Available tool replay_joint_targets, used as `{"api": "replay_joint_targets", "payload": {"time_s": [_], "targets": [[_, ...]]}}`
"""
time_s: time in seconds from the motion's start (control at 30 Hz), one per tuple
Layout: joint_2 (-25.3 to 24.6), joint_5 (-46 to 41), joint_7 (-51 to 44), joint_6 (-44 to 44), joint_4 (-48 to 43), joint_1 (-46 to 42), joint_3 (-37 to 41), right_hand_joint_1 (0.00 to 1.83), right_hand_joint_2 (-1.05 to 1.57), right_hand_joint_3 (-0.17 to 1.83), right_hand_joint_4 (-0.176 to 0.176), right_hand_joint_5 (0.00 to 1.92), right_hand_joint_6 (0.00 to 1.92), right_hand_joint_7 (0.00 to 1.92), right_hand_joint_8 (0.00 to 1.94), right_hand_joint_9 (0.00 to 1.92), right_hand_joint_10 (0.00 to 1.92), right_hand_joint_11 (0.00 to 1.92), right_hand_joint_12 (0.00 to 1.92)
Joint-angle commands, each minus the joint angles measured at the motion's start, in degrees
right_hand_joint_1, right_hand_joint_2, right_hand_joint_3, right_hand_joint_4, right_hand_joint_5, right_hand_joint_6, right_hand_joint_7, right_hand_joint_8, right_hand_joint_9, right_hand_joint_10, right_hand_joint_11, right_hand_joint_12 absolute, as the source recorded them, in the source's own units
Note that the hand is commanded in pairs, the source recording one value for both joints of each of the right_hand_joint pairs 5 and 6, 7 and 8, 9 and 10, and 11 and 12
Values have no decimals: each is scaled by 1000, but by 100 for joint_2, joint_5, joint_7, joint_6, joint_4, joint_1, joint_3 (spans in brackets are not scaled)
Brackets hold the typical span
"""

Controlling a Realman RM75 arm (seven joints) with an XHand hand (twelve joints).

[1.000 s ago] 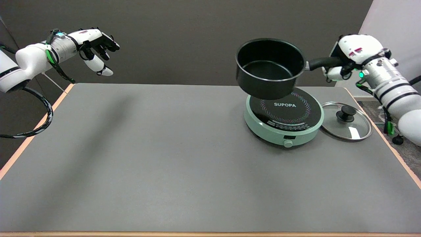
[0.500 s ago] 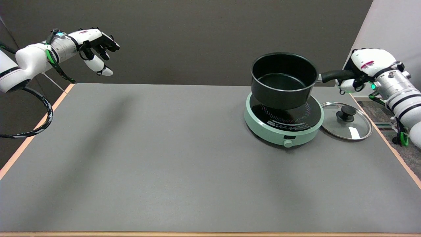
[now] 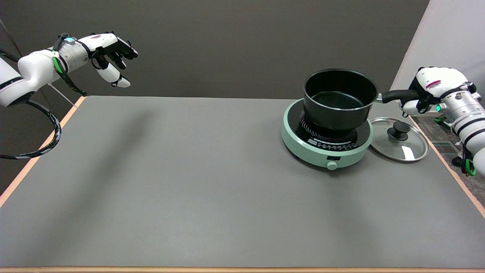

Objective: Place the pot onto the induction cooker.

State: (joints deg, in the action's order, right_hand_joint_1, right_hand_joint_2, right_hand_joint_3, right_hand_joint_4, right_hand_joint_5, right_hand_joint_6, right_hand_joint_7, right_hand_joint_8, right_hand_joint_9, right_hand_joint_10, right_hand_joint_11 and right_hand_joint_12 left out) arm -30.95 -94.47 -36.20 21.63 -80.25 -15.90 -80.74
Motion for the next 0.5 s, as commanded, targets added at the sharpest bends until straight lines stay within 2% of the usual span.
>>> {"api": "replay_joint_targets", "payload": {"time_s": [0.03, 0.5], "targets": [[-64, -105, 23, 432, 411, 197, -483, 907, 1419, 851, -101, 1598, 1598, 1598, 1598, 1598, 1598, 1598, 1598], [-139, -105, 23, 658, 307, 299, -765, 906, 1414, 862, -99, 1613, 1613, 1613, 1613, 1613, 1613, 1613, 1613]]}}
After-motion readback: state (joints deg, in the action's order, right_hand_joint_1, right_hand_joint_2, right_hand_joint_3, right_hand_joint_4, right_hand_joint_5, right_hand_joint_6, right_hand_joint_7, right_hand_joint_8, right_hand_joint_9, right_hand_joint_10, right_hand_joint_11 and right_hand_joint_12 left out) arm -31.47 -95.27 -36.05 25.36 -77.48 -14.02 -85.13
